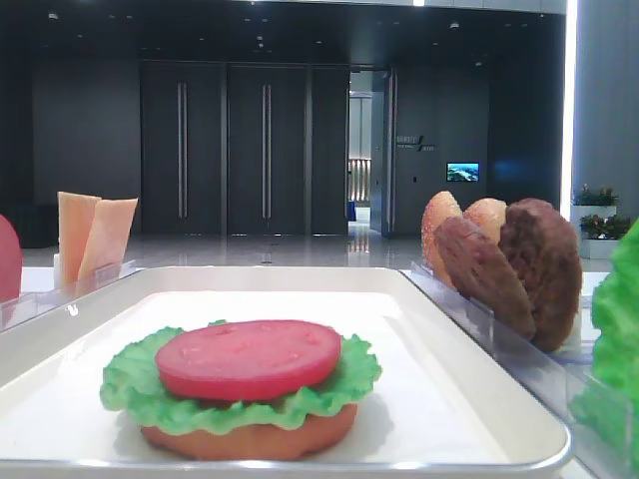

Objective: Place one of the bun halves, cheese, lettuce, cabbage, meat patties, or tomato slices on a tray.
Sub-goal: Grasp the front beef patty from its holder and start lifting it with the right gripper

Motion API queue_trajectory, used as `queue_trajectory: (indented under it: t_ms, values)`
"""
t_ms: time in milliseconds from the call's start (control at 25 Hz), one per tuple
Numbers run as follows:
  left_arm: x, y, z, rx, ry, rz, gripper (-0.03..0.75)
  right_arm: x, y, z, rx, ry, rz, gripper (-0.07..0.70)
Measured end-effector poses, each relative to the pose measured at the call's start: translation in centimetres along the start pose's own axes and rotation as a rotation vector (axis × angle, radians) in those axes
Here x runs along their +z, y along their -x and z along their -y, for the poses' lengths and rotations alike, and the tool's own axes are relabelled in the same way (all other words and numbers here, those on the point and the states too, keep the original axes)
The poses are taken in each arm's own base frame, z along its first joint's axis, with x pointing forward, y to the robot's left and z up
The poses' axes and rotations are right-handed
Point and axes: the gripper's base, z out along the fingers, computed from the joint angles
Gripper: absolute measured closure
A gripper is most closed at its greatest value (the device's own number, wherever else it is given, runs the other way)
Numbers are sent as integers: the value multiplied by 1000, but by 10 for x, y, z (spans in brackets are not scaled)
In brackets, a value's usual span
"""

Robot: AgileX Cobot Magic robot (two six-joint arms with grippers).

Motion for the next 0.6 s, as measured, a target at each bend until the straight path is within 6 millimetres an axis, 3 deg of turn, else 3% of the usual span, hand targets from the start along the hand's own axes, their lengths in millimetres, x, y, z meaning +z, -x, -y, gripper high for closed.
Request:
queue_trajectory:
  t_ms: [360, 600]
  values:
    - [0, 0, 0, 0, 0, 0, 181, -3, 9, -1, 8, 16, 12, 181]
    - [0, 0, 0, 0, 0, 0, 181, 30, 26, 2, 27, 31, -222, 181]
